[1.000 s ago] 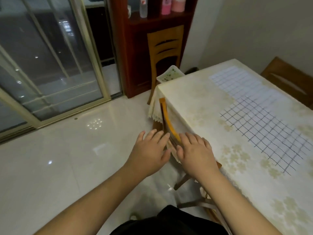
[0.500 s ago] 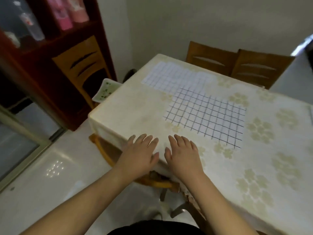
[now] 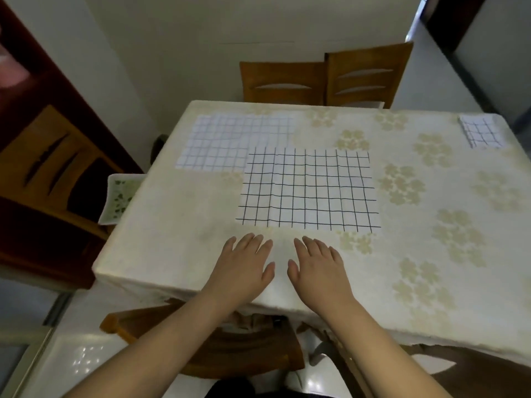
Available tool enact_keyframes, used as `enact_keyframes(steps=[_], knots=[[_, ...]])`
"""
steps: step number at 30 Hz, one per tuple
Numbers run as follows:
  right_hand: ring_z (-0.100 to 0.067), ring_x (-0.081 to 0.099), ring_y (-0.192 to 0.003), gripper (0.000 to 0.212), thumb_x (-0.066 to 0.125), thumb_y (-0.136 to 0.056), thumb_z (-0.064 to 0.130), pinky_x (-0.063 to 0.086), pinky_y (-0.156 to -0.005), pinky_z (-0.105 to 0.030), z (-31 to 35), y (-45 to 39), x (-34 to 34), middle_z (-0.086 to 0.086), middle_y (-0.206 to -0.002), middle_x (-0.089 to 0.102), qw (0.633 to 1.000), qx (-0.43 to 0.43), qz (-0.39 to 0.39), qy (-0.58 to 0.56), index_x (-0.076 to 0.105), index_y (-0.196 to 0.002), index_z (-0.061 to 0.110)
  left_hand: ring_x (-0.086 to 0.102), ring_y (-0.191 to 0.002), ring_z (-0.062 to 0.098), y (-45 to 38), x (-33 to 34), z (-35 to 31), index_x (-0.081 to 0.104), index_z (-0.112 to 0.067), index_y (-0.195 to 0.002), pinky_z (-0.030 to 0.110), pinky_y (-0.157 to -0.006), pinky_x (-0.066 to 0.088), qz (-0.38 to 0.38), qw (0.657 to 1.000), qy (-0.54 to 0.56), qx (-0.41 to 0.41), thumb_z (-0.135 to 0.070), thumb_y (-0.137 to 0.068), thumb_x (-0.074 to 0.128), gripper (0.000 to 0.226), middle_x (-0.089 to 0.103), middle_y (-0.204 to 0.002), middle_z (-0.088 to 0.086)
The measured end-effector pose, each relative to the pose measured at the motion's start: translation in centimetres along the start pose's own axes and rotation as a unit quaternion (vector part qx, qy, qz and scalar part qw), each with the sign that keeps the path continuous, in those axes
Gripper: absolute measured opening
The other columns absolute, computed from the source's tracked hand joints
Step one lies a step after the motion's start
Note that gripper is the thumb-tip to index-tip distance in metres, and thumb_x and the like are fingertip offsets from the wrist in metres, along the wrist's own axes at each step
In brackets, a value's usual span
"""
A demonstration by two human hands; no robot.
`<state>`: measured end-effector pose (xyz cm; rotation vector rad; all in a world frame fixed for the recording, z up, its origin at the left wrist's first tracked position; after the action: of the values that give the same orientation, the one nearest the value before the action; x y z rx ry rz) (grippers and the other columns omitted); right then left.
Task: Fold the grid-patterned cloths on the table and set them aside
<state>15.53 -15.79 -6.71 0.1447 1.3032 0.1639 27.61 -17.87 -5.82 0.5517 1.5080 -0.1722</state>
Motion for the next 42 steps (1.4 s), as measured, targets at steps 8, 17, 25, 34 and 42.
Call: enact_keyframes(steps=[8, 17, 25, 34, 42], knots=[[-0.024, 0.029, -0.144, 0.061, 0.027, -0.103, 0.04, 0.019, -0.118, -0.041, -1.4, -4.7, 4.6, -0.006, -0.162, 0.02, 0.994, 0.092, 0.062, -0.008, 0.012, -0.156, 0.015, 0.017, -0.149, 0.022, -5.4, 3.6, 2.5, 0.024, -0.02, -0.153, 0.043, -0.12, 0.013, 0.044, 0.996, -0.007, 0.076, -0.049, -0.096, 0.01, 0.066, 0.021, -0.162, 0.005], [-0.025, -0.002, -0.152, 0.069, 0.035, -0.099, 0.041, 0.002, -0.121, -0.045, -6.0, -11.3, 10.3, -0.004, -0.165, 0.0, 0.979, 0.191, 0.067, -0.006, 0.007, -0.157, 0.016, 0.027, -0.145, 0.026, -14.0, 8.1, 6.1, 0.04, -0.014, -0.146, 0.043, -0.114, 0.024, 0.074, 0.989, 0.01, 0.132, -0.037, -0.098, 0.036, 0.053, 0.031, -0.157, 0.01], [-0.029, 0.007, -0.151, 0.067, 0.04, -0.097, 0.043, 0.01, -0.119, -0.048, -7.3, -12.3, 13.8, -0.005, -0.164, 0.009, 0.98, 0.186, 0.067, 0.007, 0.019, -0.153, 0.014, 0.016, -0.149, 0.024, -16.3, 12.3, 5.8, 0.057, -0.017, -0.128, 0.043, -0.118, 0.018, 0.091, 0.982, 0.03, 0.163, -0.031, -0.096, 0.043, 0.038, 0.018, -0.162, 0.006], [-0.027, 0.003, -0.152, 0.062, 0.036, -0.099, 0.038, 0.006, -0.12, -0.047, -7.3, -13.5, 13.8, -0.003, -0.165, 0.007, 0.984, 0.174, 0.044, 0.001, 0.022, -0.153, 0.013, 0.044, -0.137, 0.027, -15.8, 14.6, 7.4, 0.05, -0.009, -0.141, 0.048, -0.108, 0.037, 0.096, 0.984, -0.03, 0.145, -0.043, -0.088, 0.029, 0.066, 0.04, -0.153, 0.008], [-0.023, 0.001, -0.152, 0.062, 0.03, -0.102, 0.039, 0.001, -0.12, -0.045, -7.7, -13.3, 13.6, -0.002, -0.165, 0.008, 0.984, 0.17, 0.047, 0.003, 0.017, -0.155, 0.01, 0.015, -0.15, 0.022, -14.7, 14.6, 5.6, 0.021, -0.006, -0.153, 0.042, -0.121, 0.009, 0.089, 0.986, -0.023, 0.14, -0.046, -0.089, 0.001, 0.078, 0.017, -0.162, 0.008]])
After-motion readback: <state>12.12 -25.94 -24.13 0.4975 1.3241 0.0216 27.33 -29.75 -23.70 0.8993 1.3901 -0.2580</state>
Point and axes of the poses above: each hand's wrist, its own y-axis away from the middle knuckle, its own x-axis out of the palm, z = x × y, the point moved 10 cm from there along -y, towards the middle knuckle
